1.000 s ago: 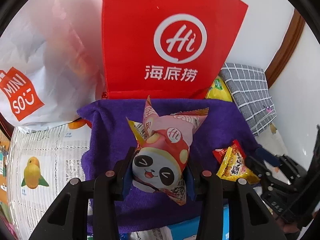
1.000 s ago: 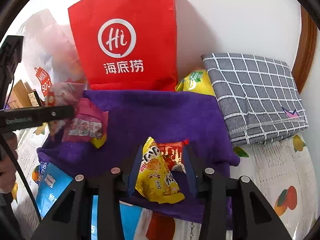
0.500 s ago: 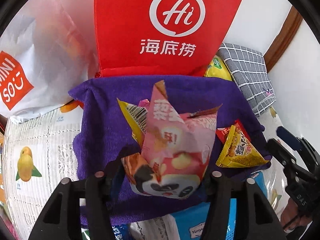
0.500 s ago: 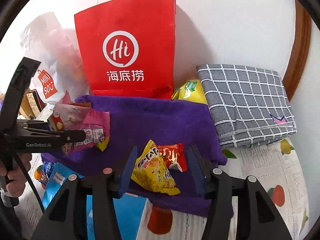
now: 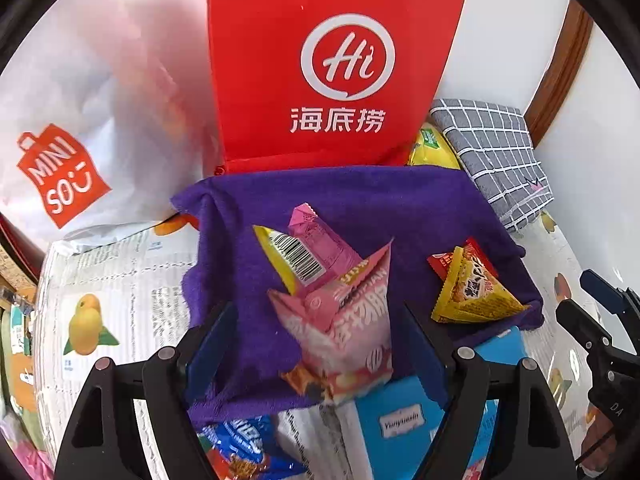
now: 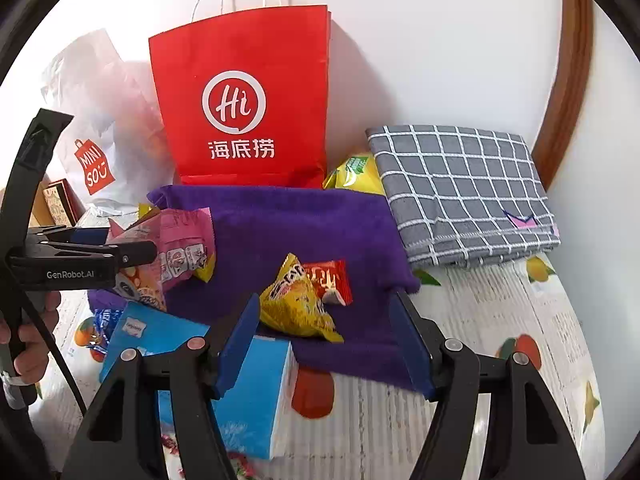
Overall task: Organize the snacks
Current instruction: 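Open both tools to drop the panda and yellow packets onto the towel, then move both tools back over the snack pile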
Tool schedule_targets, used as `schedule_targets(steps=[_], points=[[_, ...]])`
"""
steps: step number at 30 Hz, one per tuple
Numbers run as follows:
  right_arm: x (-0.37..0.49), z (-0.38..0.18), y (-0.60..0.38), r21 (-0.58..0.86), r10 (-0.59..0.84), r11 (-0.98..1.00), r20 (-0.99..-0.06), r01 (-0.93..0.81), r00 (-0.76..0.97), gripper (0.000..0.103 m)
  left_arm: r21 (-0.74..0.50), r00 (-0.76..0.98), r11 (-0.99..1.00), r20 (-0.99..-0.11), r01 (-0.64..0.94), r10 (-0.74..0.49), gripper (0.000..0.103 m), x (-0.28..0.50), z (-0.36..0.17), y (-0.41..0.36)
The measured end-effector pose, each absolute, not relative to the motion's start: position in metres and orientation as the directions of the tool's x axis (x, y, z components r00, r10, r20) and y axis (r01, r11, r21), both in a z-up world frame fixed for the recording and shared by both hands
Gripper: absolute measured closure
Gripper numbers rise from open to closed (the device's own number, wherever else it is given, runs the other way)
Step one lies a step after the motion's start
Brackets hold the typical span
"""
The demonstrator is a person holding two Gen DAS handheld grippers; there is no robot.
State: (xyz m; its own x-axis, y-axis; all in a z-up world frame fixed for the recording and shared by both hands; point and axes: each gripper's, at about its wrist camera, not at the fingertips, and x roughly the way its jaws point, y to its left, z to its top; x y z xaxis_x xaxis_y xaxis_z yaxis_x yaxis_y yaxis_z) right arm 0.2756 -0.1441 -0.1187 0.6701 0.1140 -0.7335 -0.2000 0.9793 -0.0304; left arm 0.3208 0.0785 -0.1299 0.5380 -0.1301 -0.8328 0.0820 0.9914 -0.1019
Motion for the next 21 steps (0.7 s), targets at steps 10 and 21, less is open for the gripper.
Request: schedule_targets(steps=[10,21], points=[[0.239,-0.114,-0.151,-0.009,0.092,0.989,-0.738,-0.146,0.668,0.037,-0.082,0.569,0.991,-0.812,0.11,-0.131,0.022,0.282,-0.114,0.081],[0.19,-0.123,-0.145,0.012,0.107,0.987,-0.783,-0.157,0.613,0.037,-0.103,0.594,0.99,-0.792,0.097,-0.14,0.022,0.236,-0.101,0.1]])
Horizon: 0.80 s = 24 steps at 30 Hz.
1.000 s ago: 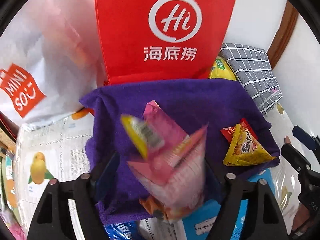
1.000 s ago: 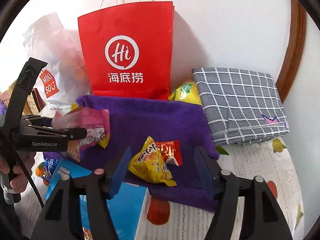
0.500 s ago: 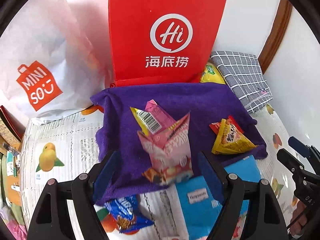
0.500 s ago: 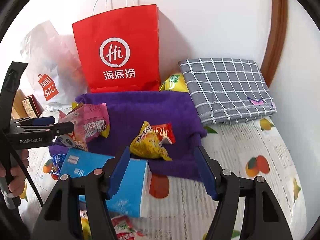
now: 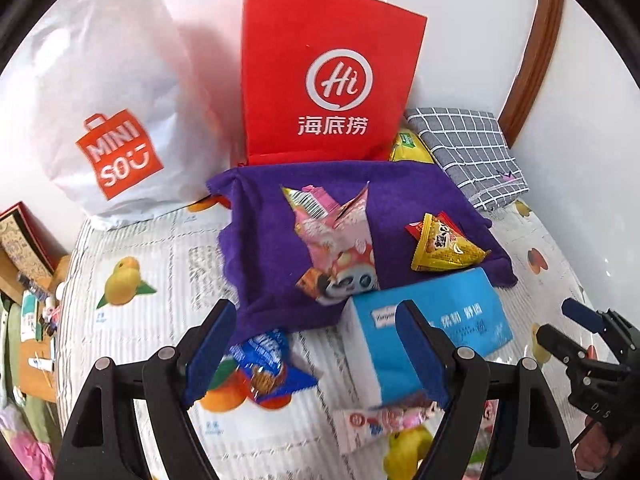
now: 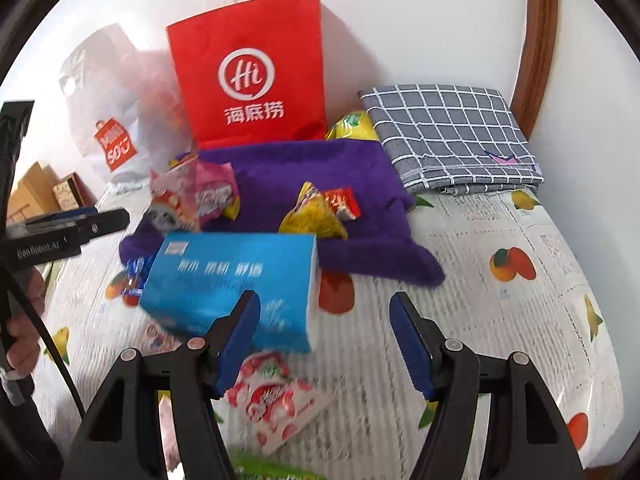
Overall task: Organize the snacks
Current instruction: 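Move both tools back over the snack pile, then grasp the dark blue packet with the left tool while the right tool grasps the white strawberry packet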
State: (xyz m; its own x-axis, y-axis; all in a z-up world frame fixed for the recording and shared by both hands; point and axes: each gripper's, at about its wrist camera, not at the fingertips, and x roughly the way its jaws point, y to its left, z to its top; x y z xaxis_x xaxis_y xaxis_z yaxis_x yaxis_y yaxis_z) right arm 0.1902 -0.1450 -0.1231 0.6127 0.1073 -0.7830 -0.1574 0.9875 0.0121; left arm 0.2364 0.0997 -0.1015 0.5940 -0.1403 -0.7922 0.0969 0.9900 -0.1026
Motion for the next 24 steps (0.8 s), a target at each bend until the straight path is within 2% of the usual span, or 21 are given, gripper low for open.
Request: schedule_targets(steps=[12,16,24], points=[[0.156,-0.135,-0.14,0.054,0.168,0.976,-0.803,-0.212,0.572,0.037,-0.16,0.551,0.987,-0.826,-0.028,-0.119,0.024,0.205,-0.121,0.146],[0.151,-0.148,-0.14,0.035,0.151,0.977,-0.816,-0.212,0.559,0.037,-0.16,0.535,0.985,-0.839,-0.064,-0.101,0.024,0.197,-0.132,0.157],[0.149,-0.168,-0.147,0.055,0.164,0.974,-0.84,-0.221,0.518,0.037,-0.161,0.512,0.986,-0.851,-0.05,-0.114,0.024,0.212,-0.158,0.143]])
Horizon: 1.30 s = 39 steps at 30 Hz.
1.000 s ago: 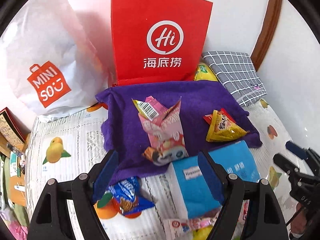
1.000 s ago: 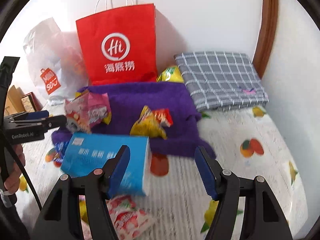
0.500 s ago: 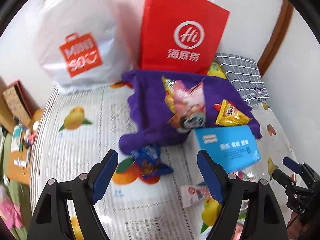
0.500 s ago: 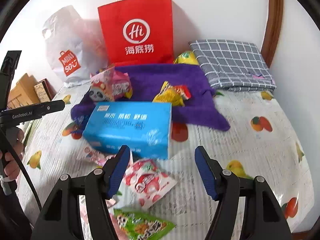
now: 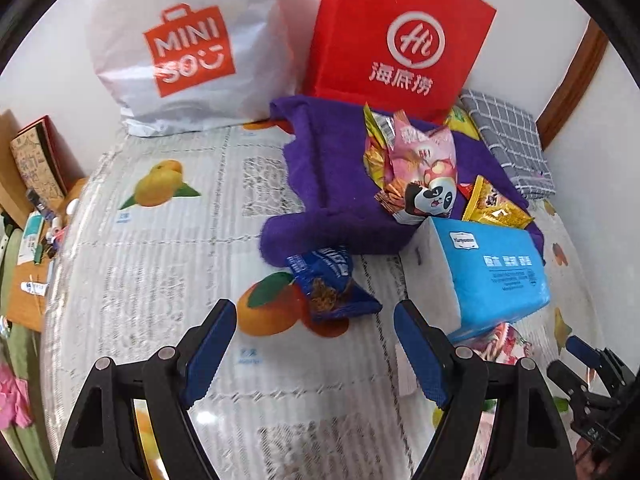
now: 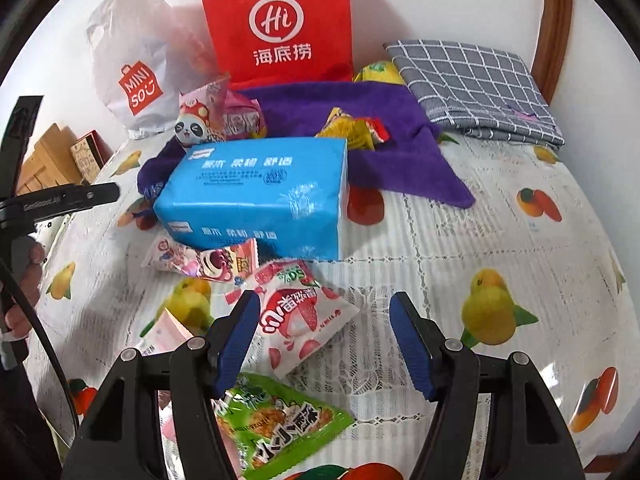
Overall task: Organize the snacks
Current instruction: 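Grasp the dark blue packet with the left tool while the right tool grasps the white strawberry packet, then carry the dark blue and strawberry packets over the purple towel with both tools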
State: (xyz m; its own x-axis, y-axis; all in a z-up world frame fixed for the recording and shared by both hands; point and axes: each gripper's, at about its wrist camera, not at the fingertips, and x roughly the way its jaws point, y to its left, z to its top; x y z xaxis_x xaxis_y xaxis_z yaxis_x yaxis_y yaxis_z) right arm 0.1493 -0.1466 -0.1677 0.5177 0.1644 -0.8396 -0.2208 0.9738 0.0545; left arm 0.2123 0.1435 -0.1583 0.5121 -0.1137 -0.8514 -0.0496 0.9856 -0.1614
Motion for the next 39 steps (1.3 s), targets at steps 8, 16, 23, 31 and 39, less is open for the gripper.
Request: schedule_targets(steps=[8,16,23,31,39], points=[[0.16,-0.174,-0.151,0.106,0.219,0.963,-0.845,-0.249,0.487,0.037,-0.091,0.479,0.995,-0.876,-0.04,-0.061,0.032,0.248,-0.19,0.124],[0.183,-0.198,-0.129,0.114,0.242,0.931,-0.905,-0.347,0.35,0.037,-0.071,0.49,0.997,-0.871,-0.035,-0.045,0.06,0.252,-0.196,0.125],[0.175,-0.212,-0.106,0.04,0.211,0.882,-0.924,-0.469,0.318,0.029,-0.099,0.483,0.994,-0.873,-0.044,-0.066,0.06,0.241,-0.19,0.132],[0.168,-0.211,-0.122,0.018,0.209,0.902,-0.892,-0.432,0.4,0.048,-0.106,0.502,0.993,-0.863,-0.059,-0.062,0.061,0.216,-0.174,0.134],[0.162,-0.195,-0.171,0.117,0.231,0.956,-0.866,-0.27,0.444,0.049,-0.134,0.517,0.989,-0.852,-0.068,-0.08,0.061,0.182,-0.16,0.124]])
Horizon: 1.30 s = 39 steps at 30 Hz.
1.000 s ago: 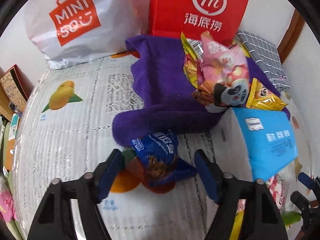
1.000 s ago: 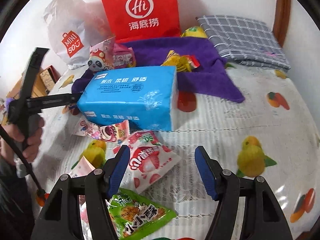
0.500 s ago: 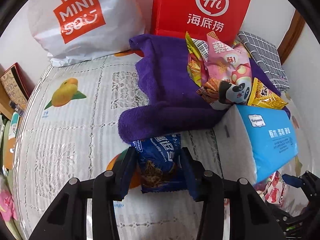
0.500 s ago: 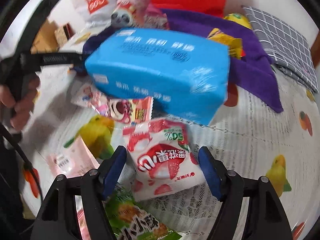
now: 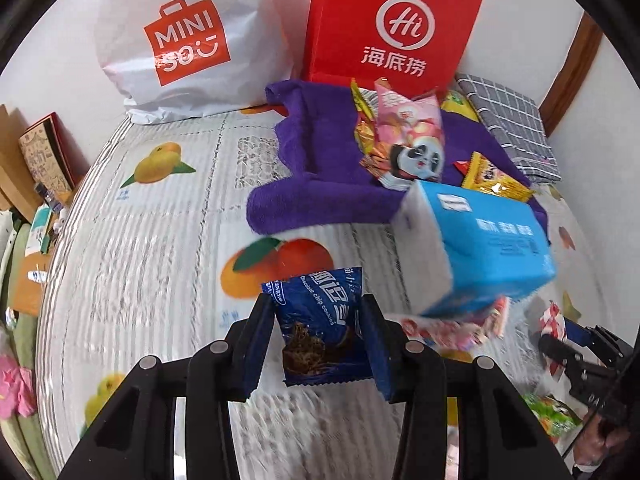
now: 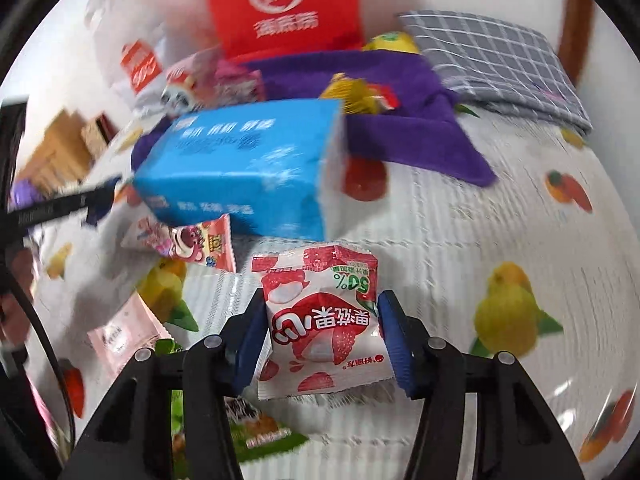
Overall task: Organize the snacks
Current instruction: 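Carry the dark blue and strawberry packets over the purple towel with both tools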
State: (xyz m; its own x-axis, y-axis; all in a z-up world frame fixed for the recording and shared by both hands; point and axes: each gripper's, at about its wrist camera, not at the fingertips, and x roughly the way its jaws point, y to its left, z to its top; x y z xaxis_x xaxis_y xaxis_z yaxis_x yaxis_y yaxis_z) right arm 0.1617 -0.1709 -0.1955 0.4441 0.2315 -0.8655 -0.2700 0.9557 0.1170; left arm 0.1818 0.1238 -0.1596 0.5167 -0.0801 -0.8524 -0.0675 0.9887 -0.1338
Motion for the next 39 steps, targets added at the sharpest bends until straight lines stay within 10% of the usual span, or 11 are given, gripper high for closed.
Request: schedule_targets(steps=[39], points=[[0.139,-0.027,-0.213,0.097,0.239,0.968,-0.638,-0.232,0.732,0.049,-0.157,0.671,0.988,-0.731,0.008,-0.122,0.061,0.142,-0.044,0.052]])
